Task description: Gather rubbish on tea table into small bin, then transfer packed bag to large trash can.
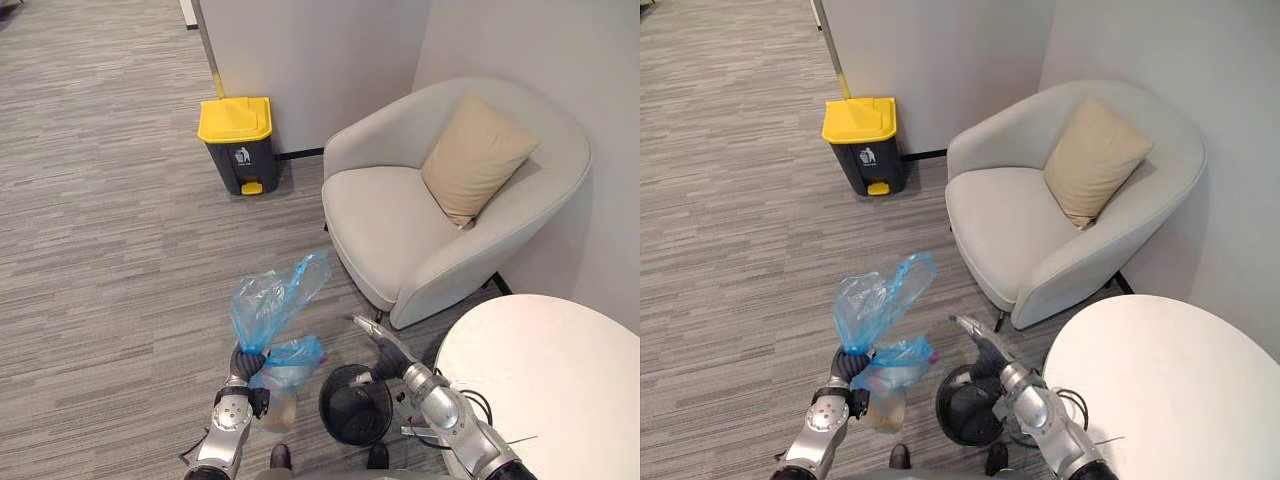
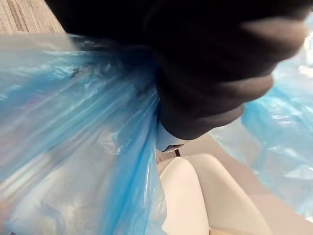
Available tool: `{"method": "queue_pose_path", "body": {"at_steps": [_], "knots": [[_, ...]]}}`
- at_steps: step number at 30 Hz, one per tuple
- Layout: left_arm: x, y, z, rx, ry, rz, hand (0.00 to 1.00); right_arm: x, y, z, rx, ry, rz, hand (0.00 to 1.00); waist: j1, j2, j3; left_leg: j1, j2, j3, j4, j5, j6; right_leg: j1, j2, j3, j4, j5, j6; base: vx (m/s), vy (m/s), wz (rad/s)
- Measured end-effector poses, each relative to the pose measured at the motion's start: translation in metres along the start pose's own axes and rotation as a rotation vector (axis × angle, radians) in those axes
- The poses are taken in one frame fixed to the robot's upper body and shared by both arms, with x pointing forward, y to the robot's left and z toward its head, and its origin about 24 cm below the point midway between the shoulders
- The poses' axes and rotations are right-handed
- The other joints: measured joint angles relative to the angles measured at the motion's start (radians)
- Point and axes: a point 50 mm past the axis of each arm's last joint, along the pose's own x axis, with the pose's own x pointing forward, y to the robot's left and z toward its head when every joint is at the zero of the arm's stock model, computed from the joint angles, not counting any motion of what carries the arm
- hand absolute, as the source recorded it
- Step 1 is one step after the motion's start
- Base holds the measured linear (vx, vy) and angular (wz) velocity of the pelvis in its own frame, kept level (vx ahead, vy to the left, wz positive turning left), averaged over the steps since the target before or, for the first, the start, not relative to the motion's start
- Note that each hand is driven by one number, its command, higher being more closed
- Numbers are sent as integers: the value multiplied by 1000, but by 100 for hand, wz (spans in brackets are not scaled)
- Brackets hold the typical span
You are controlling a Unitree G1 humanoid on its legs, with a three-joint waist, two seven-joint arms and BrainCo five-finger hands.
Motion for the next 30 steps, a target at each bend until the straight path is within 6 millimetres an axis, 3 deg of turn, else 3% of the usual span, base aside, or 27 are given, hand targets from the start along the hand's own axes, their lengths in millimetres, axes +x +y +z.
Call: {"method": "queue_pose_path", "body": {"at_steps": [5, 14, 30], "knots": [[-3, 1, -7, 3, 26, 1, 100, -8, 4, -19, 39, 96, -33, 0, -4, -5, 1, 0, -1, -1, -1, 0, 0, 0, -2, 0, 0, 0, 0, -21, 1, 0], [-13, 8, -35, 6, 144, 3, 100, -29, 6, -71, 195, 376, -141, 0, -24, -7, 1, 9, -4, 2, -15, 1, 1, 0, -4, -1, 0, -1, 2, 0, 0, 0], [-35, 5, -72, 17, 308, -68, 100, -48, 22, -100, 485, 582, -263, 0, -33, -2, 5, 24, -8, 2, -17, 0, 0, 15, -8, -1, 0, -7, 10, -6, 1, 0]]}}
